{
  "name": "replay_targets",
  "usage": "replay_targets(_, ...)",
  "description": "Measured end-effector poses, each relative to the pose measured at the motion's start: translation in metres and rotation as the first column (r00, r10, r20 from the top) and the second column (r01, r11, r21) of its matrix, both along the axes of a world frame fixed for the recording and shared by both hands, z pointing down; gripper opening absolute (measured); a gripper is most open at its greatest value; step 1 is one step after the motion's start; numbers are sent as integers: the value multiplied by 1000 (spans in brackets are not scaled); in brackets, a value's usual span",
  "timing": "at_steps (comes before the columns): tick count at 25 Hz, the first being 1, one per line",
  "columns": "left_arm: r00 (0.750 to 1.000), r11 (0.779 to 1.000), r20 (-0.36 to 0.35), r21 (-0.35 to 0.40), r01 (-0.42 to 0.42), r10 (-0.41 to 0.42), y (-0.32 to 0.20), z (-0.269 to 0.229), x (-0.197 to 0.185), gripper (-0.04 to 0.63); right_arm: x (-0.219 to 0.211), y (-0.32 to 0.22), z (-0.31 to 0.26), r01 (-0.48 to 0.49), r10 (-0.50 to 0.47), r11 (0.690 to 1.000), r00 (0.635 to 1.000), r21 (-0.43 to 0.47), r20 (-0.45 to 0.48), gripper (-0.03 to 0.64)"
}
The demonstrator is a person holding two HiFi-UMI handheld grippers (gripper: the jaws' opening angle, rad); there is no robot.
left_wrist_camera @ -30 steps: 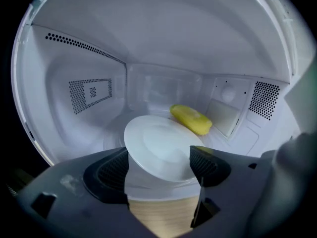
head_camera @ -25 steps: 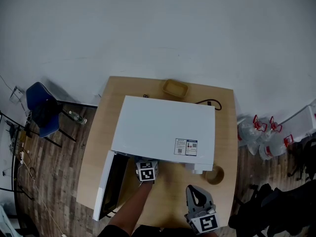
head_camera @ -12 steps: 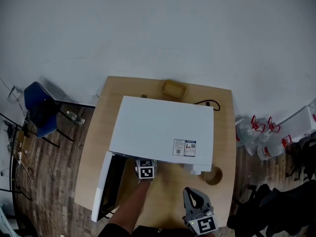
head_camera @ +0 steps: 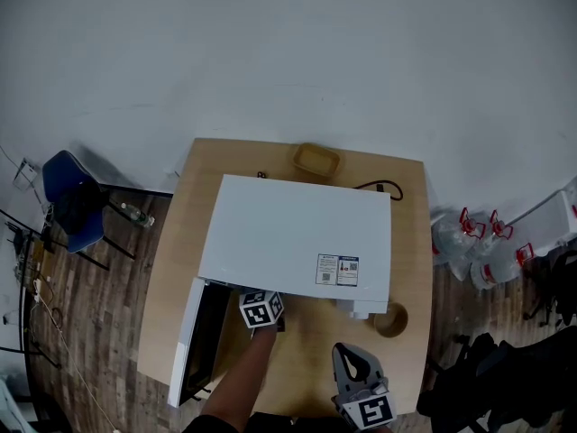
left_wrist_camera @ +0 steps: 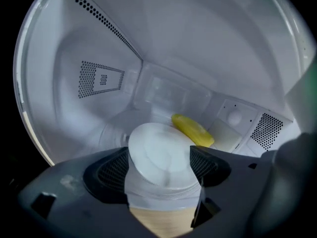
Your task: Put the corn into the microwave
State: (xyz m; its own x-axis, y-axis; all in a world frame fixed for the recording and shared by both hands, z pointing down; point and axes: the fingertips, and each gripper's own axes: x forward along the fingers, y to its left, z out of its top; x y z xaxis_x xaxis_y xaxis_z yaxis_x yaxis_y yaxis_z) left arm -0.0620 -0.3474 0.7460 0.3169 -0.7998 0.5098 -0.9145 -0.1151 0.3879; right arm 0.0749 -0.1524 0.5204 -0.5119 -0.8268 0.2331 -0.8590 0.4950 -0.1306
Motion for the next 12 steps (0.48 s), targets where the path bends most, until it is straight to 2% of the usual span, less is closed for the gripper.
replay_targets(5, 994, 997, -91, 19, 68, -66, 5, -6, -7, 354, -4, 0, 0, 1, -1, 1000, 1000, 16, 20, 60)
replay_targets(8, 994, 996, -82, 30, 80, -78, 12, -7, -11, 354, -4, 0, 3, 7, -7, 1000, 1000, -27, -5, 60)
replay_targets(12, 994, 996, -66, 26, 87, -85, 28, -10, -16, 354, 1, 0, 8, -11, 10, 999, 1000, -31, -22, 60)
